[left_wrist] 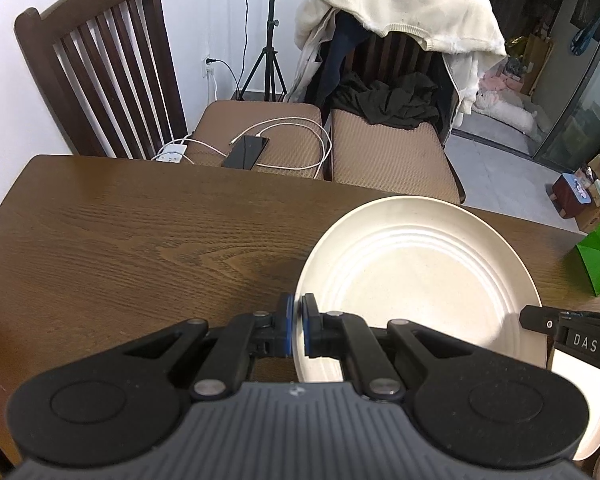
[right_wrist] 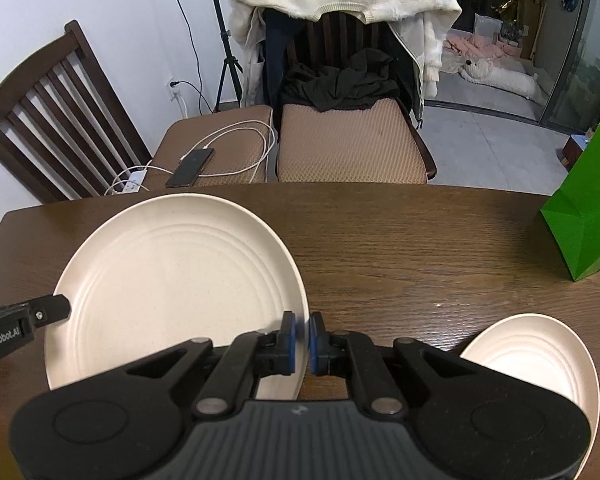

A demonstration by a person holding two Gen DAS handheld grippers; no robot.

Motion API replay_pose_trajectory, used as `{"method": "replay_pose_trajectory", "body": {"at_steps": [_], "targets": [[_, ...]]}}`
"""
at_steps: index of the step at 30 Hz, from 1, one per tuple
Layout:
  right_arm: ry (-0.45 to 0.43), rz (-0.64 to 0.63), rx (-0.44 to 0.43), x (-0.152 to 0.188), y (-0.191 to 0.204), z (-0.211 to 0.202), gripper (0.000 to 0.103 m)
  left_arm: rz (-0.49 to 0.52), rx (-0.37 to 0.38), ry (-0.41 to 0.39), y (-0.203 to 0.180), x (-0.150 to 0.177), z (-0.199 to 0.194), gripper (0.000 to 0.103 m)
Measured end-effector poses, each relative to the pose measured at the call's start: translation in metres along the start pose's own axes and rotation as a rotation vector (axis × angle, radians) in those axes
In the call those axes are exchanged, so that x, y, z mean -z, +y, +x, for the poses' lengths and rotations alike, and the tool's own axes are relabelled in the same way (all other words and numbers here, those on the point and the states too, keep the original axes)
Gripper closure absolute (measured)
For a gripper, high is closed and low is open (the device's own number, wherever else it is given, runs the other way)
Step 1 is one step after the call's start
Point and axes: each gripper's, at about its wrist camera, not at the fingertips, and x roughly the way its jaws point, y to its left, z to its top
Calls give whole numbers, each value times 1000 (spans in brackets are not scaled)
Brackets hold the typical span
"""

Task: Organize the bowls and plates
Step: 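Lift the cream plate with both grippers and carry it back across the table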

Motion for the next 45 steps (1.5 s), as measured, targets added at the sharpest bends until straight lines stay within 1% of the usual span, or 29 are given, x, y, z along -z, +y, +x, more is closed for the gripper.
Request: {"method": "replay_pose_trajectory", "body": {"at_steps": [10, 24, 32, 38, 45], "targets": [[-19, -3, -5, 4, -1, -23, 97, 0, -2, -17, -3, 5, -24, 97], [-43, -7, -5, 15, -1, -59, 97, 2, -1, -44, -5, 20, -60, 97], [-45, -8, -5, 31, 1, -74, 97, 1, 0, -49, -7, 28, -71, 97], [-50, -3, -9, 44, 0, -87, 97, 5, -2, -62, -7, 44, -92, 97], [-55, -16, -5, 60, 3, -105, 97, -4, -8, -61, -6, 58, -108, 97]]}}
